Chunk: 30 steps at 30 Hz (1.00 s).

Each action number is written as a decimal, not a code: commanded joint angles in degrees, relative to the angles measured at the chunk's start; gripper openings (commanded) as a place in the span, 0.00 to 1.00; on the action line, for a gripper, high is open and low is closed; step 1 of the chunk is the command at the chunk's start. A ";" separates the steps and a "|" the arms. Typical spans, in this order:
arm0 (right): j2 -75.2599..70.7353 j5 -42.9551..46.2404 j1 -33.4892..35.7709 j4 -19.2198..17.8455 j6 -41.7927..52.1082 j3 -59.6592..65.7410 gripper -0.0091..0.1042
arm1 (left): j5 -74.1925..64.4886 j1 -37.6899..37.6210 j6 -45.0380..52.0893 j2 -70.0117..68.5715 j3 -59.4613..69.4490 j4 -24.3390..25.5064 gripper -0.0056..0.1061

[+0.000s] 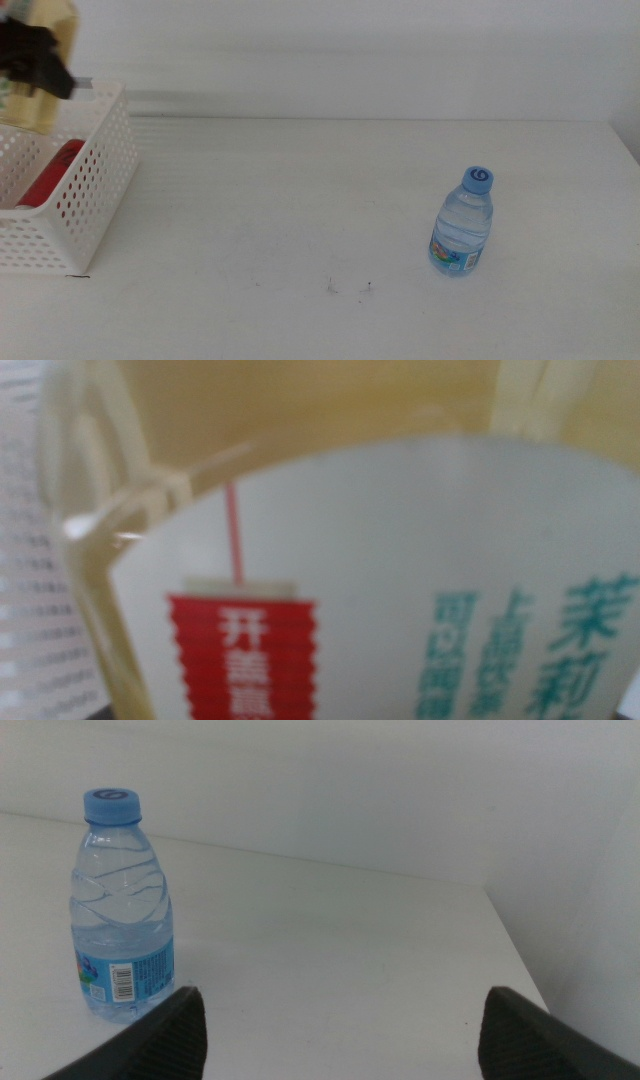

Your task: Use arms to grab the bottles and put them into the dustbin to the left of the table.

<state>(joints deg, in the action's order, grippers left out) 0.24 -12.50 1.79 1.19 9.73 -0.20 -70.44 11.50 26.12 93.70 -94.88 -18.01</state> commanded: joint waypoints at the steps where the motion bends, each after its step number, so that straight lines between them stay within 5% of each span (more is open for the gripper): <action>1: -0.24 0.52 -0.29 -0.59 0.33 0.20 0.86 | 0.48 3.37 0.68 3.62 -4.65 -2.47 0.03; 22: -0.24 0.52 -0.29 -0.59 0.33 0.20 0.86 | 0.48 9.62 0.60 18.34 -1.73 4.96 0.04; 26: -0.24 0.52 -0.29 -0.59 0.33 0.20 0.86 | 0.48 9.62 0.46 19.92 -1.65 5.71 0.15; 30: -0.24 0.52 -0.29 -0.59 0.33 0.20 0.86 | 0.48 9.62 0.58 20.85 -1.65 6.43 0.42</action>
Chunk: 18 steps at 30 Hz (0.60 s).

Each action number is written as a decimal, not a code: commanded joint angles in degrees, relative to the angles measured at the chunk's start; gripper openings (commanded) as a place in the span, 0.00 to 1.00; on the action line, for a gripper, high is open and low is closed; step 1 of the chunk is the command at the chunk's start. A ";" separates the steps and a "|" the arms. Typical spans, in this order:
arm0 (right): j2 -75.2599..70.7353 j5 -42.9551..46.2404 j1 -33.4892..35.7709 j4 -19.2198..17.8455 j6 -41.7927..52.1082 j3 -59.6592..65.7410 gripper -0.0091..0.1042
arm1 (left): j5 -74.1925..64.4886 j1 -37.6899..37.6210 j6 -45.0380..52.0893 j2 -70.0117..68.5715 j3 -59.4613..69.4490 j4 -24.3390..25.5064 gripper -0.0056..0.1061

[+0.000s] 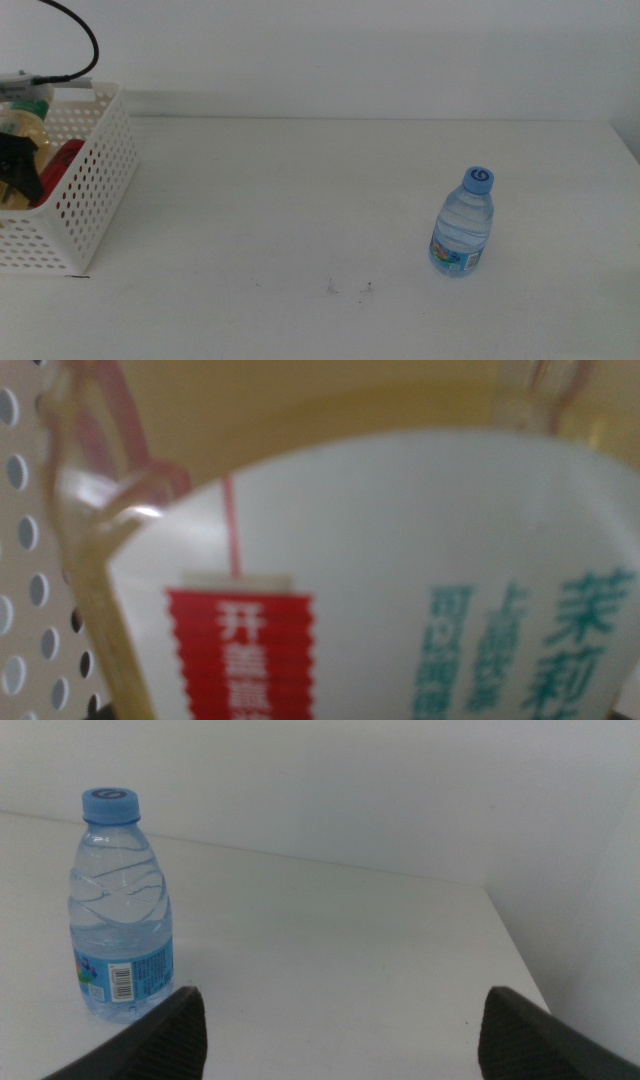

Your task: Use arms to grab the bottles and put them into the dustbin to the left of the table.

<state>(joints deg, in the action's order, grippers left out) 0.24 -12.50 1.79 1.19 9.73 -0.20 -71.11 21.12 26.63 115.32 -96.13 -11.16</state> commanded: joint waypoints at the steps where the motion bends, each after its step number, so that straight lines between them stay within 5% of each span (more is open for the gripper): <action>1: -0.24 0.52 -0.29 -0.59 0.33 0.20 0.86 | 1.15 0.00 0.08 -0.76 -0.39 -0.43 0.51; 6: -0.24 0.52 -0.29 -0.59 0.33 0.20 0.86 | 1.15 -0.10 -0.61 -1.41 -0.52 -0.98 0.89; 18: -0.24 0.52 -0.29 -0.59 0.33 0.20 0.86 | 14.28 -8.75 -1.70 -23.28 11.53 -0.27 0.89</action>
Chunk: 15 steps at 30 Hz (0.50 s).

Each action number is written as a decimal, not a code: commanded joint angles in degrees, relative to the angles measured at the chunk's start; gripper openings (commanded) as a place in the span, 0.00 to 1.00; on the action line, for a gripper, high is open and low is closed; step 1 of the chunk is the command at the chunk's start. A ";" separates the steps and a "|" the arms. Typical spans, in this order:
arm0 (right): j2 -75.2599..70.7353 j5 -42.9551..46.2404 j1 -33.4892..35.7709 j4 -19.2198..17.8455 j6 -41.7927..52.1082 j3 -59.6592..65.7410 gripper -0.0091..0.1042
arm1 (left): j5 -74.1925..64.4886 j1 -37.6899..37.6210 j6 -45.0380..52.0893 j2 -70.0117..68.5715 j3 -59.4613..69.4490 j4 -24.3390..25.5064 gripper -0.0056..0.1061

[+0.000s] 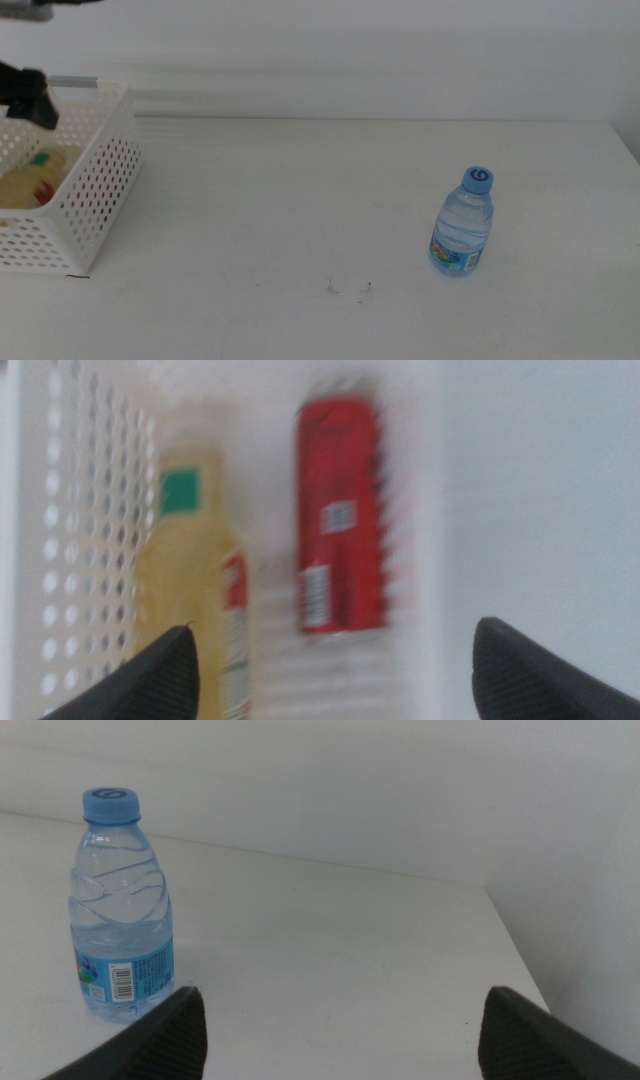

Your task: Use arms to grab the bottles and put them into the dustbin to the left of the table.

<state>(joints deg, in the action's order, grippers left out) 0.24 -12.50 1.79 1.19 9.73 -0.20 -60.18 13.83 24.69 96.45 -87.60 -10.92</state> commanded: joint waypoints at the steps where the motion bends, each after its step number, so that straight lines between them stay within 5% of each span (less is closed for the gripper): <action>1: -0.24 0.52 -0.29 -0.59 0.33 0.20 0.86 | 6.71 -2.76 1.42 -7.77 6.54 -1.70 0.89; 10: -0.24 0.52 -0.29 -0.59 0.33 0.20 0.86 | 29.15 -15.15 13.00 -37.35 35.10 -21.69 0.89; 15: -0.24 0.52 -0.29 -0.59 0.33 0.20 0.86 | 29.55 -20.94 14.80 -49.58 43.57 -25.14 0.89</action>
<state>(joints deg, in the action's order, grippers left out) 0.24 -12.50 1.79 1.19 9.73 -0.20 -31.66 -5.69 38.99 50.12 -46.01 -34.43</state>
